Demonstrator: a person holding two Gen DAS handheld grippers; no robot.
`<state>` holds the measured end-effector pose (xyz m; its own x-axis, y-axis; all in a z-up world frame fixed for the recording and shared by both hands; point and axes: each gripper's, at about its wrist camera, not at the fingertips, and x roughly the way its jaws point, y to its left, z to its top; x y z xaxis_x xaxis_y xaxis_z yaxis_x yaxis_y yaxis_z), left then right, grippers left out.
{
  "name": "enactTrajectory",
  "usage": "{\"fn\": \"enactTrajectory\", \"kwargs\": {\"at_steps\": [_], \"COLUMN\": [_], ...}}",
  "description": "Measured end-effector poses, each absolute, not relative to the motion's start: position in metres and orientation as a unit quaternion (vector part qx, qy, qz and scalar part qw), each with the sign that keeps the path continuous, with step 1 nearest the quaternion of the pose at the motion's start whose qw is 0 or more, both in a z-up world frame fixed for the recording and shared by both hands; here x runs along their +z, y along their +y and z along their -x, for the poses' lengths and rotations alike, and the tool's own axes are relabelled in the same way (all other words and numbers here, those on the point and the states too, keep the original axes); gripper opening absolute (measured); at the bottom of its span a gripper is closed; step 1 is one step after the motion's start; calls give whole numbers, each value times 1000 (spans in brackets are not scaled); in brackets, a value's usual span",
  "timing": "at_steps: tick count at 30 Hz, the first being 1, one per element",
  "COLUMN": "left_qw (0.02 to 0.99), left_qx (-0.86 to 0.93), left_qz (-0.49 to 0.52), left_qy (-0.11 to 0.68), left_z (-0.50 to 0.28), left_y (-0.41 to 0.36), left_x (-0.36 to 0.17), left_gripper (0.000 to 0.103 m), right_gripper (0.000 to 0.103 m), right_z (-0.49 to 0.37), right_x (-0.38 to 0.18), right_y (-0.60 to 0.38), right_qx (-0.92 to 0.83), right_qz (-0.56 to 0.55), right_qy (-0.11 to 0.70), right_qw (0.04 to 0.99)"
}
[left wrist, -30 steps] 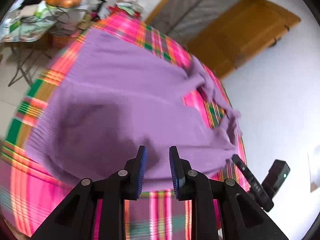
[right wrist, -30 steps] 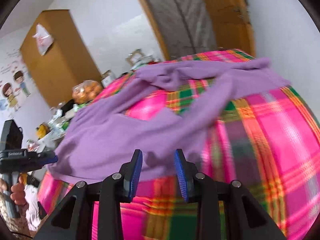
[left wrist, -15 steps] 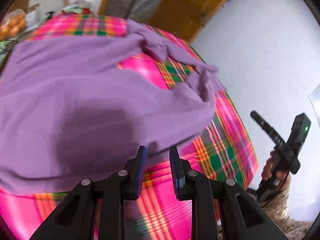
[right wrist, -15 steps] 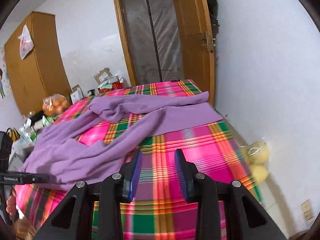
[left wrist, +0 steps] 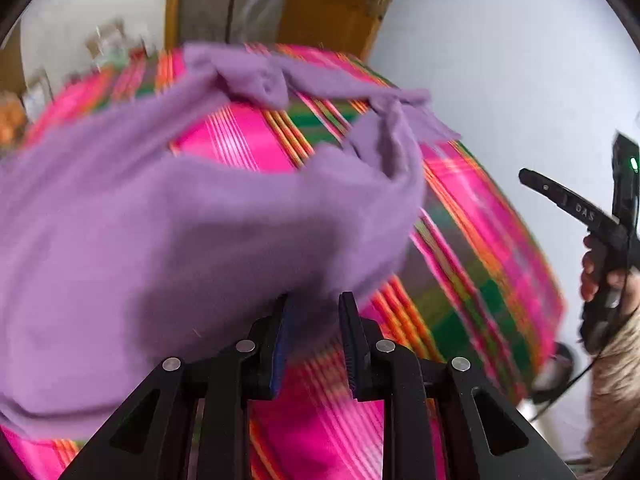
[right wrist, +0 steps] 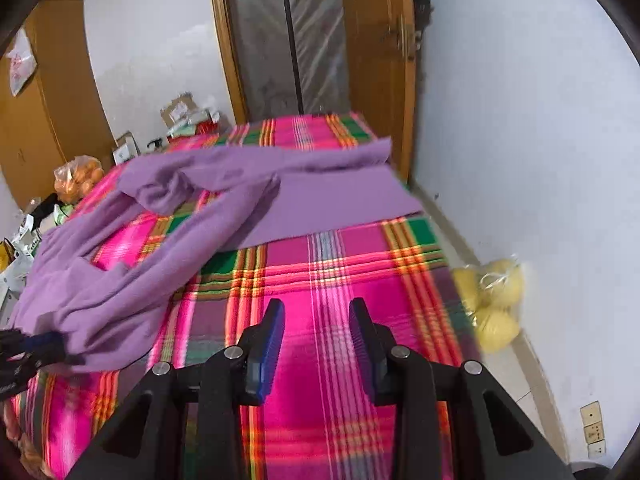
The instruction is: Fold clothes
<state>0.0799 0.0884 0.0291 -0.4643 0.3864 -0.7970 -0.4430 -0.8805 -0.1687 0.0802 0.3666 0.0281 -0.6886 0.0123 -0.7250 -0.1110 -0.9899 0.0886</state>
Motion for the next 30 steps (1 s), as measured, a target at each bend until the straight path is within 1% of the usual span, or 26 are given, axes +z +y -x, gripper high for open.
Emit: {"fn": "enactTrajectory", "kwargs": {"at_steps": [2, 5, 7, 10, 13, 18, 22, 26, 28, 29, 30], "left_qw": [238, 232, 222, 219, 223, 227, 231, 233, 234, 234, 235], "left_qx": [856, 853, 853, 847, 842, 838, 836, 837, 836, 837, 837], "left_qz": [457, 466, 472, 485, 491, 493, 494, 492, 492, 492, 491], "left_qy": [37, 25, 18, -4, -30, -52, -61, -58, -61, -61, -60], "left_z": [-78, -71, -68, -59, -55, -46, -44, -44, -44, -44, -44], "left_y": [90, 85, 79, 70, 63, 54, 52, 53, 52, 52, 53], "left_x": [28, 23, 19, 14, 14, 14, 12, 12, 12, 12, 12], "left_gripper": [24, 24, 24, 24, 24, 24, 24, 24, 24, 24, 24], "right_gripper": [34, 39, 40, 40, 43, 45, 45, 46, 43, 36, 28], "right_z": [-62, -39, -26, -8, 5, 24, 37, 43, 44, 45, 44], "right_x": [20, 14, 10, 6, 2, -6, -5, -6, -6, -7, -7], "right_y": [365, 362, 360, 356, 360, 362, 360, 350, 345, 344, 344], "right_qx": [913, 909, 906, 904, 898, 894, 894, 895, 896, 897, 898], "right_qz": [400, 408, 414, 419, 425, 429, 431, 433, 433, 432, 429], "right_qy": [75, 82, 82, 87, 110, 125, 119, 92, 72, 66, 64], "right_qw": [25, 15, 13, 13, 11, 25, 40, 57, 70, 73, 71]}}
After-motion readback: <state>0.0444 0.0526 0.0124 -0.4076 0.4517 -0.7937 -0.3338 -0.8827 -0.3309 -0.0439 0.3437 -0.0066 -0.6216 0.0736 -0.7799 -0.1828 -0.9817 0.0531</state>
